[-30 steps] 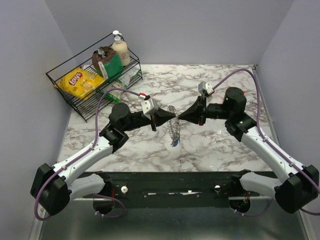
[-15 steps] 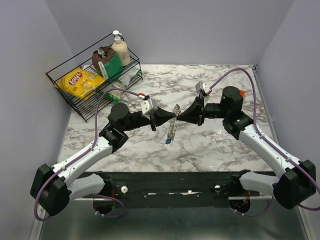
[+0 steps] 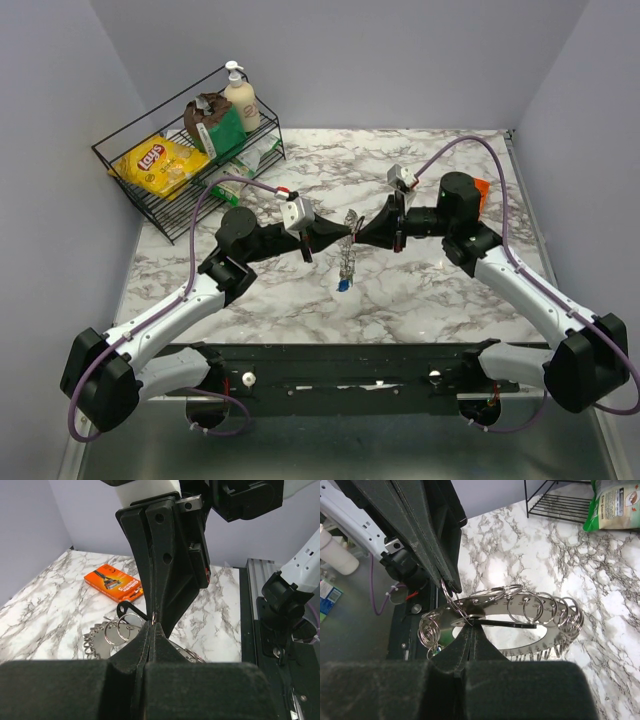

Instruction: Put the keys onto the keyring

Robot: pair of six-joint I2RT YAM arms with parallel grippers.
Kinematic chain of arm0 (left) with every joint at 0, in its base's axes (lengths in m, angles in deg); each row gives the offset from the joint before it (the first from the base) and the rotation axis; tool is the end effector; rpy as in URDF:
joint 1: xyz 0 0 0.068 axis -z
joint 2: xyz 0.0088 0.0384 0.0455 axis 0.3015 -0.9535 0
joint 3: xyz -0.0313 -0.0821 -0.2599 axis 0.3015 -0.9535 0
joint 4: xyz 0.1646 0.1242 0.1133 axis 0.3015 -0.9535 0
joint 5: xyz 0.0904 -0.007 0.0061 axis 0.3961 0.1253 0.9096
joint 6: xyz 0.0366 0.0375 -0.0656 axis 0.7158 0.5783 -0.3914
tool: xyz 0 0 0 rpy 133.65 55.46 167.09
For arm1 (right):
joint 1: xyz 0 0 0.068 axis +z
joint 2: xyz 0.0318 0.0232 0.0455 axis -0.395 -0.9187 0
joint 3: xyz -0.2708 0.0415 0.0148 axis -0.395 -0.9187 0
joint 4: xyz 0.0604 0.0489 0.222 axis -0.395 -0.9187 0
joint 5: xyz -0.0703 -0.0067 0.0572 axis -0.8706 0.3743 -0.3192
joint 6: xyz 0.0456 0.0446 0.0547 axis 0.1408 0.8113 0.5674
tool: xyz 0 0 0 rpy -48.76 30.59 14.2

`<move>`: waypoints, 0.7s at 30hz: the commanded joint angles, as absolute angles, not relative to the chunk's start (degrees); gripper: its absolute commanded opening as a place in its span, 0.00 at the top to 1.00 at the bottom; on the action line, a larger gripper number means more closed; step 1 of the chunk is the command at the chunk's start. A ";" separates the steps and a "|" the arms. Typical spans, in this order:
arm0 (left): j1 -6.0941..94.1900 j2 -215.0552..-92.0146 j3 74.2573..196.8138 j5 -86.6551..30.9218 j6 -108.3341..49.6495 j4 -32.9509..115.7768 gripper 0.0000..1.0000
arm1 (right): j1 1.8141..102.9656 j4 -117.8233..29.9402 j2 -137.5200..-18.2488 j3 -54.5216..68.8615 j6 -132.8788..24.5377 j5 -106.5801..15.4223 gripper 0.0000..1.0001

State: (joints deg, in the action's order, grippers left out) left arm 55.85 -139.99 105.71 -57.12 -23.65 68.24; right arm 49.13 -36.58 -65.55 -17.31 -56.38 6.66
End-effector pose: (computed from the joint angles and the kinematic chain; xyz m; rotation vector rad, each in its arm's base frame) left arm 0.1682 -0.1899 0.3534 0.9457 1.2089 -1.0805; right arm 0.2040 0.1696 0.3319 -1.0864 1.4900 1.2870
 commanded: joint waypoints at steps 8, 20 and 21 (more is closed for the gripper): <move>55.08 -139.12 104.68 -53.71 -23.48 70.60 1.00 | 49.37 -38.07 -59.57 -19.33 -58.52 2.16 0.85; 54.73 -140.09 102.48 -51.51 -23.21 71.21 1.00 | 49.37 -38.07 -56.04 -21.00 -58.96 -4.35 0.00; 54.55 -140.35 102.39 -51.34 -23.21 71.21 1.00 | 49.37 -38.07 -56.13 -21.00 -58.88 -4.53 0.00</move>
